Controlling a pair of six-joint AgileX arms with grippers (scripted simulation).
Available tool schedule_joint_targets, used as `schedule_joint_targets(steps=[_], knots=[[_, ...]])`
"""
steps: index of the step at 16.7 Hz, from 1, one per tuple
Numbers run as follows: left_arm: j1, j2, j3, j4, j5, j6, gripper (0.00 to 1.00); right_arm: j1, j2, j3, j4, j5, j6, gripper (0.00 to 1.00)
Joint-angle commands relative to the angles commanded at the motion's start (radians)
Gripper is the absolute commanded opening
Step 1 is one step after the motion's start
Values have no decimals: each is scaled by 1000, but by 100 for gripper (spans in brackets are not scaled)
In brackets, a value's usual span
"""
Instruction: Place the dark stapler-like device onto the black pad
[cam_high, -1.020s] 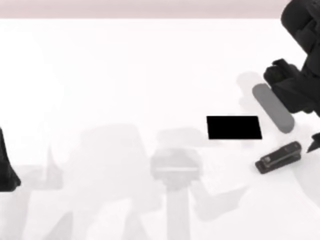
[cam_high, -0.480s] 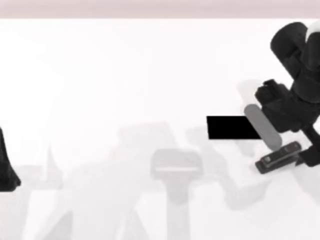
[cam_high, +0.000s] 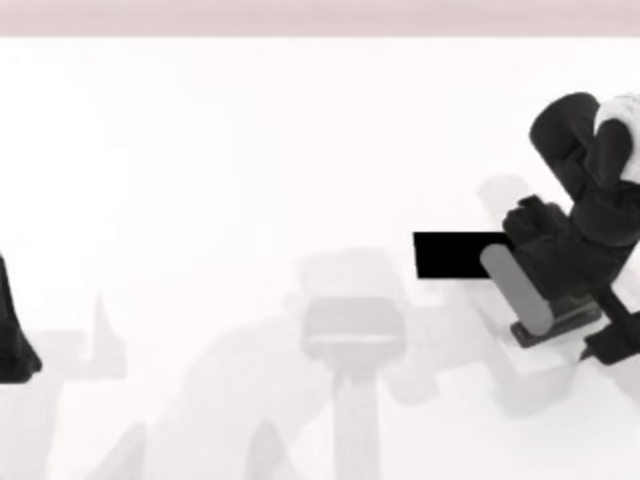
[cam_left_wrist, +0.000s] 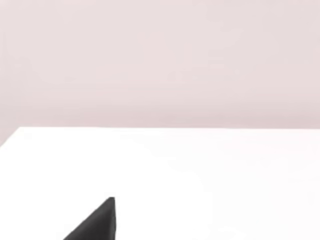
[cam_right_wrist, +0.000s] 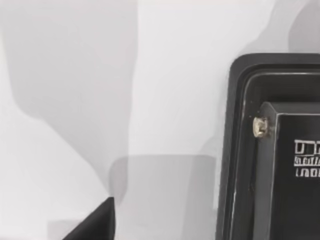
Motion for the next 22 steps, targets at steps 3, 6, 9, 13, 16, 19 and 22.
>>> schedule_joint_targets(steps=[3, 6, 9, 13, 16, 19, 22], knots=[[0, 0, 0, 0, 0, 0, 100, 0, 0, 0, 0, 0, 0, 85], [0, 0, 0, 0, 0, 0, 100, 0, 0, 0, 0, 0, 0, 62], [0, 0, 0, 0, 0, 0, 100, 0, 0, 0, 0, 0, 0, 40], [0, 0, 0, 0, 0, 0, 100, 0, 0, 0, 0, 0, 0, 10], [0, 0, 0, 0, 0, 0, 100, 0, 0, 0, 0, 0, 0, 0], [0, 0, 0, 0, 0, 0, 100, 0, 0, 0, 0, 0, 0, 0], [0, 0, 0, 0, 0, 0, 100, 0, 0, 0, 0, 0, 0, 0]])
